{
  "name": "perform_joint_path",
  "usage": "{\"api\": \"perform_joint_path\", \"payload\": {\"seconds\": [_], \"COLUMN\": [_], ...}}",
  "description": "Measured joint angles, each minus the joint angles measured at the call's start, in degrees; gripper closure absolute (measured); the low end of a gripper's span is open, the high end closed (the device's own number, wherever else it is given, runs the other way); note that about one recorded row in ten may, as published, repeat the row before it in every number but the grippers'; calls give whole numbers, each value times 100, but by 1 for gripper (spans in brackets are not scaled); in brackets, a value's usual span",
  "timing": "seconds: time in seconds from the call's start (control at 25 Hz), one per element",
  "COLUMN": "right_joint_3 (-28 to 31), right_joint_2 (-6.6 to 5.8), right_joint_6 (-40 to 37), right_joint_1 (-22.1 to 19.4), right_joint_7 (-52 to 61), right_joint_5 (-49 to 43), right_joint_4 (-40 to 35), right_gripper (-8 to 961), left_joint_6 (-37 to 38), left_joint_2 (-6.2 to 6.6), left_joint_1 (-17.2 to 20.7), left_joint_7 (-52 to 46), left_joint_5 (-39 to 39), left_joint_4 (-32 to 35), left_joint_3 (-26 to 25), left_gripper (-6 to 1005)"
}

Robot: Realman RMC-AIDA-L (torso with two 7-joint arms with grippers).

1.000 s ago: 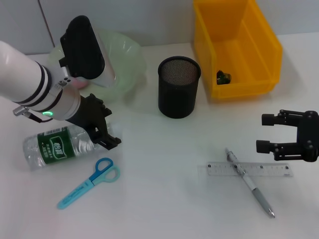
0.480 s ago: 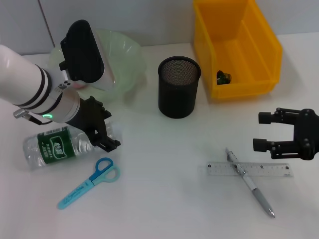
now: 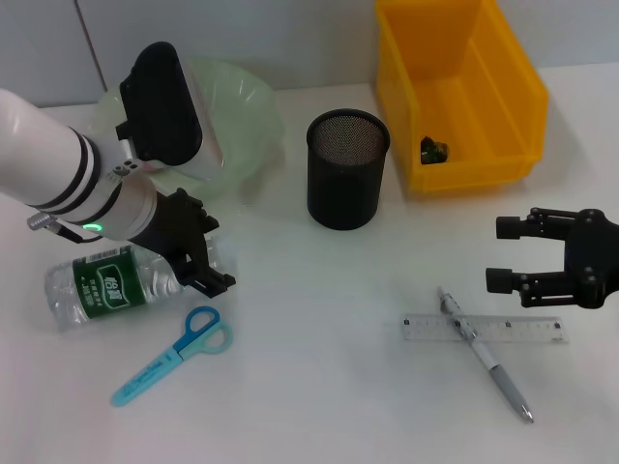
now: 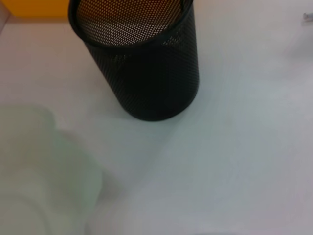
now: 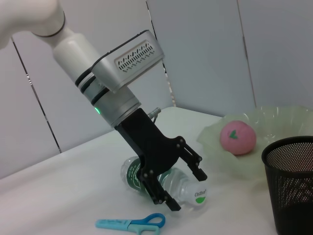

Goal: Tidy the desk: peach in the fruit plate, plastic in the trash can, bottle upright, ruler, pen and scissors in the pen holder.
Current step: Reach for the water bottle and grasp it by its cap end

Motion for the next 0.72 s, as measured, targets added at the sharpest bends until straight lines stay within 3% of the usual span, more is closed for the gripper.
{"api": "perform_joint_path", "payload": {"seconds": [0.72], "right_joint_3": [0], "right_joint_2": [-1], "right_joint_6": [10], "right_joint_1": [7], "right_joint_7": [0], "right_joint_5": [-16], "right_joint_4": [65], "right_gripper": [120], "left_joint_6": [-158], "left_joint_2": [-1], "left_joint_1": [-112], "left_joint_7": [179], "left_joint_5": [-141], "left_joint_4": [-279], "left_joint_3": [-34], "left_gripper": [315]}}
